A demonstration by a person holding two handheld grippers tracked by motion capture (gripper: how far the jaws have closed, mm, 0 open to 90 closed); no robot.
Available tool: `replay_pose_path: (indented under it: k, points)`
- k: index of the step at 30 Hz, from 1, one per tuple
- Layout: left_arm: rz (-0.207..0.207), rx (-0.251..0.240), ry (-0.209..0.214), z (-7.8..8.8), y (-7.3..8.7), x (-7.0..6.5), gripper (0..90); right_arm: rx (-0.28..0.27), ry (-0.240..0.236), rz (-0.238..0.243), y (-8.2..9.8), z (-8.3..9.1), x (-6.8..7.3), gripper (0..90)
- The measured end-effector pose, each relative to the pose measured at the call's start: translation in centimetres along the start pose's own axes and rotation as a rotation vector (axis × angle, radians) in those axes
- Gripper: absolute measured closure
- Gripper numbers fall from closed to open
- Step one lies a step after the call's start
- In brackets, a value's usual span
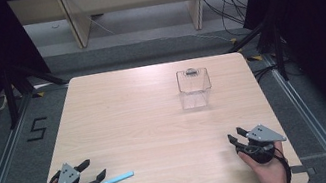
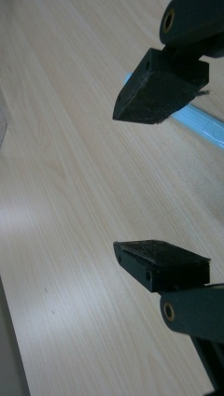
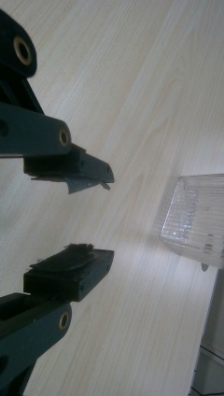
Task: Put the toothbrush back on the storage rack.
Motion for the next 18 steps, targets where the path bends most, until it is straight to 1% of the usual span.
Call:
replay_pose_path:
  k: [1,2,3,4,5,6,7,8,10,11,12,13,14,15,16,17,18]
  points:
    - [-0.005,0.008,-0.003,0.0,-0.1,0.1,30.9,0.007,0.006,-0.017,0.0,0.0,0.1,56.9]
    - [-0.011,0.02,-0.001,0.0,-0.2,0.2,31.9,0.007,-0.005,-0.005,0.0,-0.1,0.0,57.1]
    - [-0.011,0.02,-0.001,0.0,-0.2,0.2,32.7,0.014,-0.006,0.016,0.0,-0.1,-0.2,57.2]
    - [-0.014,0.03,0.002,-0.1,-0.4,0.4,32.7,0.014,-0.006,0.016,0.0,-0.1,-0.2,57.2]
    - [-0.022,0.054,0.014,-0.2,-0.6,0.7,33.8,0.014,-0.003,0.024,0.0,-0.3,-0.4,57.7]
    - [-0.027,0.059,0.015,-0.3,-0.7,0.9,34.5,0.021,-0.014,0.004,0.0,-0.4,-0.2,57.8]
    - [-0.042,0.076,0.019,-0.3,-0.9,1.1,35.9,0.028,-0.014,0.009,0.0,-0.4,-0.3,57.8]
    - [-0.054,0.091,0.017,-0.4,-1.1,1.3,36.9,0.032,-0.012,0.004,0.0,-0.4,-0.2,58.0]
    - [-0.061,0.1,0.024,-0.4,-1.2,1.4,37.8,0.03,-0.017,0.007,-0.1,-0.5,-0.2,58.2]
    - [-0.074,0.131,0.035,-0.4,-1.6,1.7,38.5,0.031,-0.013,0.022,-0.2,-0.6,-0.2,58.3]
    - [-0.074,0.131,0.035,-0.4,-1.6,1.7,39.1,0.031,-0.013,0.022,-0.2,-0.6,-0.2,58.3]
    - [-0.141,0.157,0.073,-0.5,-2.2,2.2,40.4,0.048,-0.013,0.02,-0.3,-0.7,-0.1,58.5]
    - [-0.141,0.157,0.073,-0.5,-2.2,2.2,40.9,0.053,-0.024,0.025,-0.4,-0.7,0.0,58.5]
    - [-0.175,0.184,0.092,-0.4,-2.6,2.3,41.8,0.039,-0.019,0.035,-0.5,-0.8,0.0,58.7]
    - [-0.175,0.184,0.092,-0.4,-2.6,2.3,42.1,0.045,-0.02,0.044,-0.5,-0.7,0.0,58.7]
    - [-0.196,0.218,0.123,-0.5,-2.9,2.3,42.4,0.051,-0.024,0.048,-0.6,-0.7,0.1,58.9]
    - [-0.186,0.214,0.131,-0.7,-2.8,2.1,43.3,0.052,-0.02,0.047,-0.6,-0.7,0.1,58.8]
Point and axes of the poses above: each handheld gripper's, and its own axes: z roughly backward along the jaws, y roughly out of its underside, x roughly to its left, the point moved 3 cm from there along -z, roughly forward along the jaws, and after that the axes turned 11 degrees about -x, right-handed, at the moved point
